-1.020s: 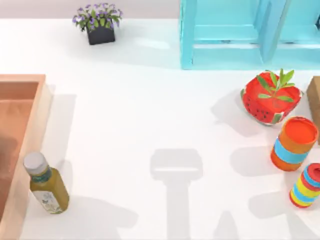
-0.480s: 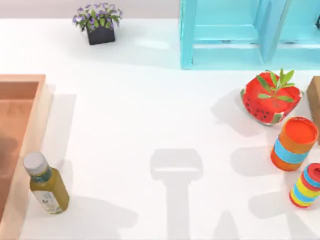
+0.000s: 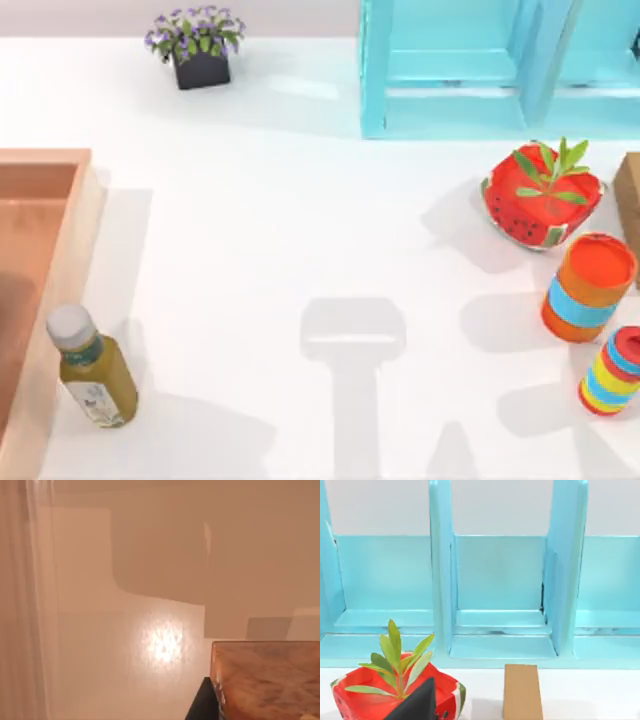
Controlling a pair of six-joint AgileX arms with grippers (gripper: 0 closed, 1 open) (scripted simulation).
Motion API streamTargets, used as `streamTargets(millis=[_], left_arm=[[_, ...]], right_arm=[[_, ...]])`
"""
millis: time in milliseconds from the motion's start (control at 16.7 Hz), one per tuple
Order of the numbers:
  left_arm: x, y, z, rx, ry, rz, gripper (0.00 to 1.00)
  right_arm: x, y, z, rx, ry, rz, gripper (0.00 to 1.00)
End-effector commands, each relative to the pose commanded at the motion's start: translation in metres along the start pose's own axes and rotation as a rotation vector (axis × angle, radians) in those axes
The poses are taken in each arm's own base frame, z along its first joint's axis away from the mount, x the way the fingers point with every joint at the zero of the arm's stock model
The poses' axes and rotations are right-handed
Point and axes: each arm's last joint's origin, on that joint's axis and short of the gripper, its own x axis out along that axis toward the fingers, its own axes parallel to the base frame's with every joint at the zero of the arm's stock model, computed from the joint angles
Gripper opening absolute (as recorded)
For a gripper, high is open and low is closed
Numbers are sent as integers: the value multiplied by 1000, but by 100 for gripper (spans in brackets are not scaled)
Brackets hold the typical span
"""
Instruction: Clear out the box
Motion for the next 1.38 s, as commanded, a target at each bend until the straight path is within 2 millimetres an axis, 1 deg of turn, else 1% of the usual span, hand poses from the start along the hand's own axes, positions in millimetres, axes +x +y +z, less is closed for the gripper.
streamTargets(millis=[180,300,420,480,540,720,1020,1080,1200,1260,1380], left_arm=[[-50,7,15,-28,-86,51,0],[-83,8,17,-36,-104,63,0],[-104,6,12,-29,-69,44,0],[-109,4,8,-21,-40,28,0],[-110,3,5,-8,-7,9,0],[-104,-2,-1,33,72,-40,0],[-104,-1,-1,31,72,-38,0],[-104,-2,2,32,75,-38,0],[-103,-9,18,35,87,-36,0],[-101,-14,30,36,97,-34,0],[-96,-30,62,34,117,-27,0]], right_arm=[[0,0,0,0,0,0,100],[0,0,0,0,0,0,100],[0,0,0,0,0,0,100],[0,0,0,0,0,0,100],[0,0,0,0,0,0,100],[0,0,0,0,0,0,100],[0,0,0,0,0,0,100],[0,0,0,0,0,0,100],[0,0,0,0,0,0,100],[0,0,0,0,0,0,100],[0,0,0,0,0,0,100]])
